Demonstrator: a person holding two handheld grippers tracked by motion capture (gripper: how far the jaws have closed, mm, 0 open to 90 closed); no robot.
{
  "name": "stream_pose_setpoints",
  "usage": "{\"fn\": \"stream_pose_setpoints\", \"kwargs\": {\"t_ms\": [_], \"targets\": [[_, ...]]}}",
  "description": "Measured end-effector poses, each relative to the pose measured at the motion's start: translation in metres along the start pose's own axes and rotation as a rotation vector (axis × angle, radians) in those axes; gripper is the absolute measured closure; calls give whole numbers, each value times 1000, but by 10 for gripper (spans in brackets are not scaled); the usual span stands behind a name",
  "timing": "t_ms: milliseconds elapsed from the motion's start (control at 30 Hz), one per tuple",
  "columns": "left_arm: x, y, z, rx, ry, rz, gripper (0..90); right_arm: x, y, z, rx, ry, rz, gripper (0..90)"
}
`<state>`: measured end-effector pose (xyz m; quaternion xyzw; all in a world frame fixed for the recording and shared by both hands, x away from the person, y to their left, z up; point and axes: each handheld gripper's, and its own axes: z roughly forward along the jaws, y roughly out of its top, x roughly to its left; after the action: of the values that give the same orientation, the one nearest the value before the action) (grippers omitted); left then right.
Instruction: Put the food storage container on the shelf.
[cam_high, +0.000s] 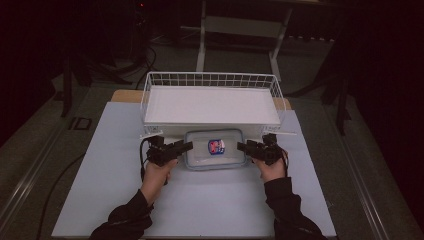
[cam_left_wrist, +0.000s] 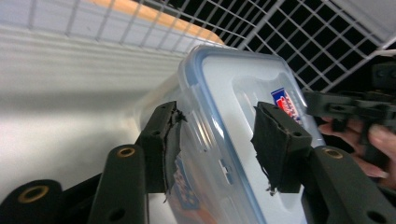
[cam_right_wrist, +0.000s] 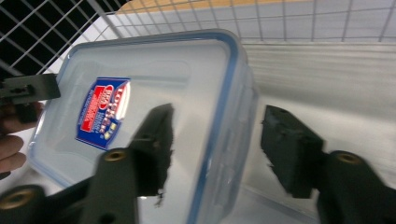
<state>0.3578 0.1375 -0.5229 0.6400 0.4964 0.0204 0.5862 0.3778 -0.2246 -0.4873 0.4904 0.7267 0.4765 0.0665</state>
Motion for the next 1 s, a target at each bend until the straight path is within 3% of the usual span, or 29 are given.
{"fn": "stream_pose_setpoints", "kwargs": {"t_ms": [67,200,300,333,433,500,600,700,867,900,1000], "targets": [[-2,1,1,-11,34,26,479,-2,-2,1,-10,1,23,409],[-8,1,5,-36,103,91,462,0,-2,3,-40,-39,17,402],[-9,1,6,-41,118,93,429,0,-2,4,-40,-41,34,397],[-8,3,8,-50,140,92,415,-1,-2,4,-45,-47,43,371],[-9,3,7,-55,158,90,389,-1,-5,1,-66,-54,31,359],[-9,3,7,-55,158,90,380,0,-6,-1,-64,-46,34,350],[-15,0,-2,-73,152,139,299,5,-9,-13,-83,-39,18,340],[-16,-1,-5,-83,139,128,256,10,-12,-21,-102,-30,23,340],[-25,3,-21,-58,100,141,169,36,-19,-36,-120,13,-32,361],[-25,3,-21,-58,100,141,164,36,-19,-36,-120,13,-32,361],[-29,3,-28,-22,57,156,137,50,-26,-39,-116,46,-60,392]]}}
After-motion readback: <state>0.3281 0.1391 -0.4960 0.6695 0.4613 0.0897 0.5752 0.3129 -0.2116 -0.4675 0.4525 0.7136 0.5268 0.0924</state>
